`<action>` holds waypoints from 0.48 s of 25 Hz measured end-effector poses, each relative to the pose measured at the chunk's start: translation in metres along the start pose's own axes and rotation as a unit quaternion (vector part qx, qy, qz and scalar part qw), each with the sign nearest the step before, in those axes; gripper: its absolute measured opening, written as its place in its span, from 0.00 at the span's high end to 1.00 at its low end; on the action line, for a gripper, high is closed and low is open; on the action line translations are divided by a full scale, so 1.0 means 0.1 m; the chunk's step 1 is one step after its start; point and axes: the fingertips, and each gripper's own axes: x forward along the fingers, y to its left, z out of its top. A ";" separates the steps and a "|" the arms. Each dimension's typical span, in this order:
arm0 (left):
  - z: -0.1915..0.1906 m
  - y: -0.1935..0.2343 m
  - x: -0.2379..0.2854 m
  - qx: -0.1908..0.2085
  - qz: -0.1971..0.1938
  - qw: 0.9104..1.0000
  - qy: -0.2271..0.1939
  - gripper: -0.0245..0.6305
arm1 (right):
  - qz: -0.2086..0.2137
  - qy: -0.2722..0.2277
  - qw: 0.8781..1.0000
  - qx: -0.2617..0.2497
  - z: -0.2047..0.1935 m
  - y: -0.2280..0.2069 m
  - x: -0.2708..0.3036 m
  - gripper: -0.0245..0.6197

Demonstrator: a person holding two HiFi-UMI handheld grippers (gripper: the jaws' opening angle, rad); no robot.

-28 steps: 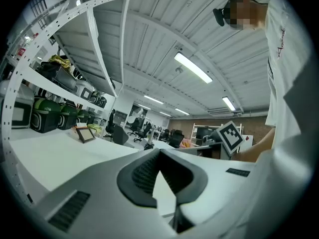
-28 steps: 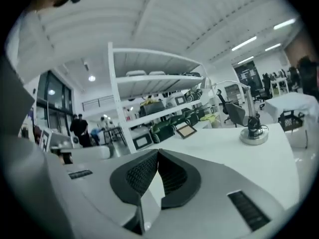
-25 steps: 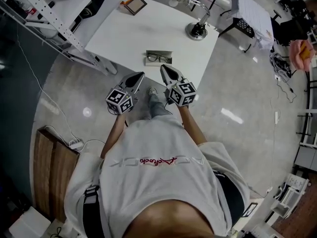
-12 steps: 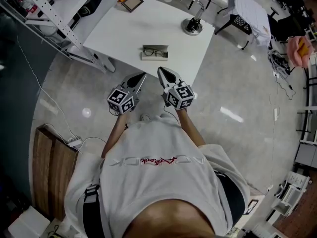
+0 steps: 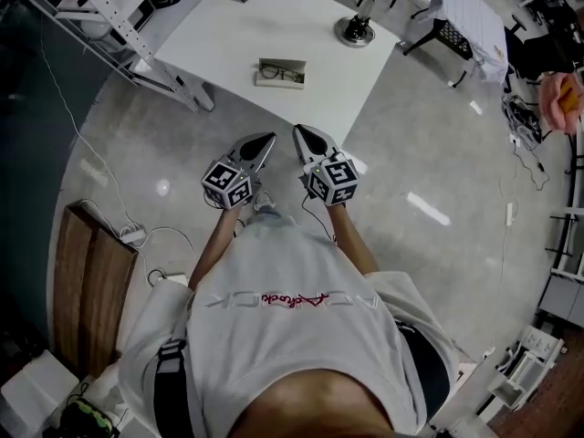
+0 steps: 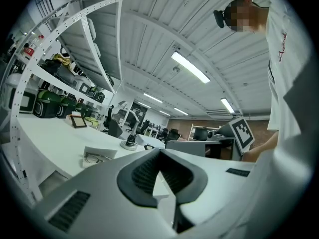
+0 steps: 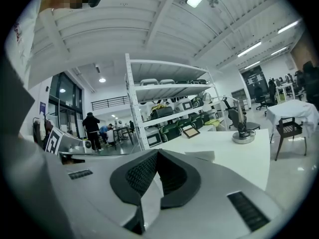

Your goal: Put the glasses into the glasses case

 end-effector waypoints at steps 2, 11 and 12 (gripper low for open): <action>-0.09 -0.20 -0.04 -0.004 -0.005 1.000 0.001 0.95 | 0.002 0.010 1.000 0.004 -0.08 0.04 -0.17 0.95; -0.37 -0.79 -0.31 0.003 0.010 1.000 0.007 0.95 | 0.018 0.012 1.000 0.002 -0.34 0.33 -0.83 0.95; -0.41 -0.86 -0.34 0.003 0.012 1.000 0.008 0.95 | 0.017 0.012 1.000 0.001 -0.37 0.35 -0.91 0.95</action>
